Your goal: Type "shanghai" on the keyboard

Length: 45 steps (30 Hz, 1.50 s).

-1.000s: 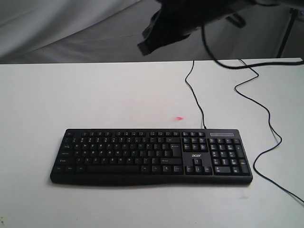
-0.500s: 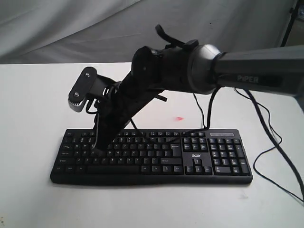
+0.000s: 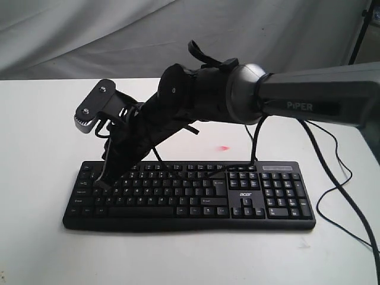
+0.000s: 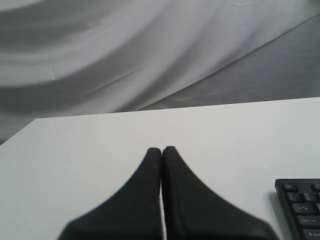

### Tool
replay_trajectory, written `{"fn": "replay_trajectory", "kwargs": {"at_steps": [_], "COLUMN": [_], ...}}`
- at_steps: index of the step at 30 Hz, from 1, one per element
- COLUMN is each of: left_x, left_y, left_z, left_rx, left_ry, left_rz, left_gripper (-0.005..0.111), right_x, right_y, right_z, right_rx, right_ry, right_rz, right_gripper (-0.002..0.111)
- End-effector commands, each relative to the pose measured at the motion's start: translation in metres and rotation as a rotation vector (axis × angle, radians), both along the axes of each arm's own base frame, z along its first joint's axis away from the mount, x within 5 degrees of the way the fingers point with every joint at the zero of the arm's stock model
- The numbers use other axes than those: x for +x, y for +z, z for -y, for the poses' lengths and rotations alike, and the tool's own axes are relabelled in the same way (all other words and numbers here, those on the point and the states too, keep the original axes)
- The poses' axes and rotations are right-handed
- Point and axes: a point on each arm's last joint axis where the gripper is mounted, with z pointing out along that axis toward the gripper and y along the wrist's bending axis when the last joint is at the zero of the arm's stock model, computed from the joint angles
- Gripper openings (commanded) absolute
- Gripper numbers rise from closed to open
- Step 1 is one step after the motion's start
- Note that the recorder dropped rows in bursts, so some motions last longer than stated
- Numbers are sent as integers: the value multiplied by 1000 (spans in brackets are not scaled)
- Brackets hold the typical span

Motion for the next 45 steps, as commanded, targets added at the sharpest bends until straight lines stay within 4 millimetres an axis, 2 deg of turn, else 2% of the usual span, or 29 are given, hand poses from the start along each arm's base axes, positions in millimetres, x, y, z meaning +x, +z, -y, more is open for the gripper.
{"fn": "replay_trajectory", "kwargs": {"at_steps": [1, 4, 7, 11, 16, 24, 41, 45], "left_x": [0, 0, 0, 0, 0, 0, 0, 0], "left_y": [-2, -2, -2, -2, -2, -2, -2, -2], "left_z": [0, 0, 0, 0, 0, 0, 0, 0], "left_rx": [-4, -4, -4, -4, -4, -4, -4, -4], "left_ry": [-4, -4, -4, -4, -4, -4, -4, -4], "left_rz": [-5, -5, -5, -5, -5, -5, -5, -5], "left_gripper": [1, 1, 1, 1, 1, 1, 1, 1], "right_x": [3, 0, -8, -9, -2, 3, 5, 5], "right_y": [-2, -2, -3, -10, -31, -48, -57, -64], "right_z": [-3, -3, -10, -13, -13, -9, -11, -11], "right_rx": [20, -11, 25, 54, 30, 36, 50, 39], "right_ry": [-18, 63, 218, 276, 240, 211, 212, 210], "right_rz": [11, 31, 31, 65, 73, 54, 60, 51], "right_gripper": [0, 0, 0, 0, 0, 0, 0, 0]}}
